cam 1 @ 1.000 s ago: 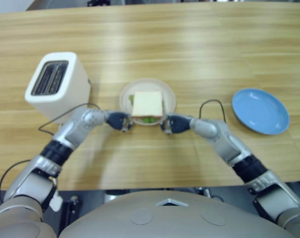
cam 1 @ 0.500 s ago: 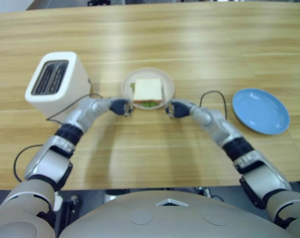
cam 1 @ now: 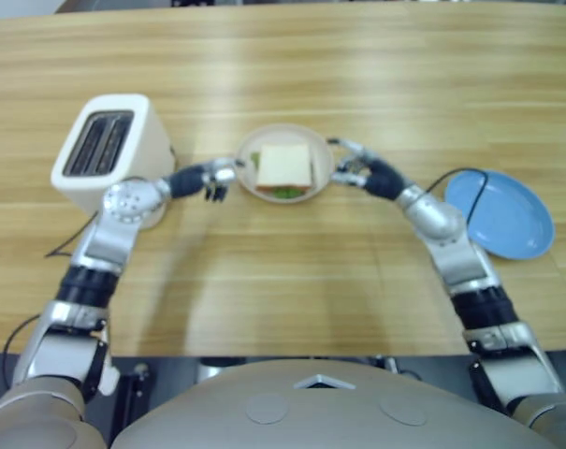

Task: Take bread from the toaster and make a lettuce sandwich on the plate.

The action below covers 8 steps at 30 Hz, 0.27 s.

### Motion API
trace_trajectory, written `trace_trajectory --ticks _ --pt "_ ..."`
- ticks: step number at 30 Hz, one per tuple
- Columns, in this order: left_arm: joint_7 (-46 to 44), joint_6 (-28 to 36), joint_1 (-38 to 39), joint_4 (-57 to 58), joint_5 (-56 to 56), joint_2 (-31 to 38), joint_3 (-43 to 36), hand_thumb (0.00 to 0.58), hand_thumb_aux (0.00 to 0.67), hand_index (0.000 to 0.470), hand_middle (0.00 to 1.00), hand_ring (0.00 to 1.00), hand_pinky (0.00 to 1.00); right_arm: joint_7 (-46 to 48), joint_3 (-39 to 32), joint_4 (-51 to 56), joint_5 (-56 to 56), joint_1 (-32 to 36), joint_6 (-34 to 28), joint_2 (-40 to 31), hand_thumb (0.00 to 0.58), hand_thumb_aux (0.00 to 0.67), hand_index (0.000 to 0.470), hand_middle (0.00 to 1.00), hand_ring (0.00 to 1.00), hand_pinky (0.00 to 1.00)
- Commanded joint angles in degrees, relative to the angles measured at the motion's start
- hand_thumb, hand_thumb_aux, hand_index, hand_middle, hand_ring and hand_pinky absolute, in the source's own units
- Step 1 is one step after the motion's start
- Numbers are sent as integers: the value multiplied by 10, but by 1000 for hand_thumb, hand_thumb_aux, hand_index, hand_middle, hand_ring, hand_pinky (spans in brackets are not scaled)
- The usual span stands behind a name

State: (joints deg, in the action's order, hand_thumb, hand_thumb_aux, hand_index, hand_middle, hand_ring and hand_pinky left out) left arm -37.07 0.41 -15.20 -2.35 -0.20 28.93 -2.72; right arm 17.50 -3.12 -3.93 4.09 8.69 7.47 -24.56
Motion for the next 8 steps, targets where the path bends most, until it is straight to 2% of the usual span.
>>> trace_trajectory --ticks 1,5,8 --pt "50 38 46 -74 -76 -79 20 0 0 0 0 0 0 -45 60 -42 -48 -20 -58 39 0 0 0 0 0 0" --pt "144 19 82 -68 -87 -193 25 0 0 0 0 0 0 -89 83 -27 -54 -34 -66 92 0 0 0 0 0 0" --pt "209 -11 89 -11 -78 -248 44 0 0 0 0 0 0 -117 82 13 -44 -44 -36 127 0 0 0 0 0 0"
